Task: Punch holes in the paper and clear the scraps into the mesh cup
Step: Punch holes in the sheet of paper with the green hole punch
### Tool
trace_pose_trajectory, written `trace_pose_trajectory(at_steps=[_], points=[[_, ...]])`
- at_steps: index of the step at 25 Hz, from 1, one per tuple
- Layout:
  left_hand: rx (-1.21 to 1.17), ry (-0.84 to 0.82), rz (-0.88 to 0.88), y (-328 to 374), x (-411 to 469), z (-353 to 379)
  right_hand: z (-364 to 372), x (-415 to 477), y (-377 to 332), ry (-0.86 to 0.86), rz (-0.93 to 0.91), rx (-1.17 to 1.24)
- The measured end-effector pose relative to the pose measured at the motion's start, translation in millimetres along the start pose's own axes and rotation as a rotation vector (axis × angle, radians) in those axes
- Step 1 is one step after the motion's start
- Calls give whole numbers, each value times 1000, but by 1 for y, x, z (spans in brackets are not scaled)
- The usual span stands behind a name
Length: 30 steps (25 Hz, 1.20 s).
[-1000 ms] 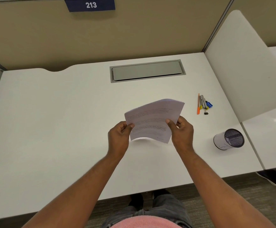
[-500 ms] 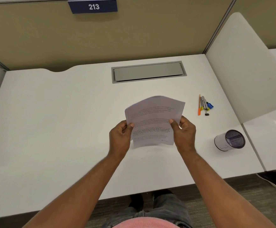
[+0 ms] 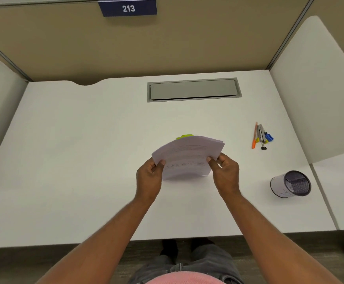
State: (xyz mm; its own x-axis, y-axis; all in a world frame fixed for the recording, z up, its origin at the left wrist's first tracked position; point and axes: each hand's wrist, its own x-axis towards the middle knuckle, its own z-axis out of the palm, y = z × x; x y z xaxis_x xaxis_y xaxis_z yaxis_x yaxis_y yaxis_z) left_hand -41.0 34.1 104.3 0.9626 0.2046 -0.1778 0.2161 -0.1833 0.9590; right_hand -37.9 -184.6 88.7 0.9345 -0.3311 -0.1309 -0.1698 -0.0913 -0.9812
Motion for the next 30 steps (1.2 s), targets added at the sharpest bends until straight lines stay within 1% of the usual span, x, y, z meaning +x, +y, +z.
trace_pose_trajectory(at_steps=[5,9,14,17,21,25,28,30], points=[[2,87,11,0,-10,12,-12,6,4,-31,-47,6],[74,99,-26,-8,-18,26,-17,11,16,-136,-26,-80],[88,124,7,-13,-20,30,-19,13,8,-172,-115,-125],[69,107,42,-18,-18,29,-20,16,8,-160,-119,-144],[140,0,-47,-31,-10,30,-10,17,24,-202,-34,-279],[212,-74,-55,-38,2,28,1,17,30,-204,-10,-394],[251,-60,-47,-40,9,22,11,19,32,-151,6,-425],[237,-20,-25,-38,14,18,17,19,27,-109,6,-387]])
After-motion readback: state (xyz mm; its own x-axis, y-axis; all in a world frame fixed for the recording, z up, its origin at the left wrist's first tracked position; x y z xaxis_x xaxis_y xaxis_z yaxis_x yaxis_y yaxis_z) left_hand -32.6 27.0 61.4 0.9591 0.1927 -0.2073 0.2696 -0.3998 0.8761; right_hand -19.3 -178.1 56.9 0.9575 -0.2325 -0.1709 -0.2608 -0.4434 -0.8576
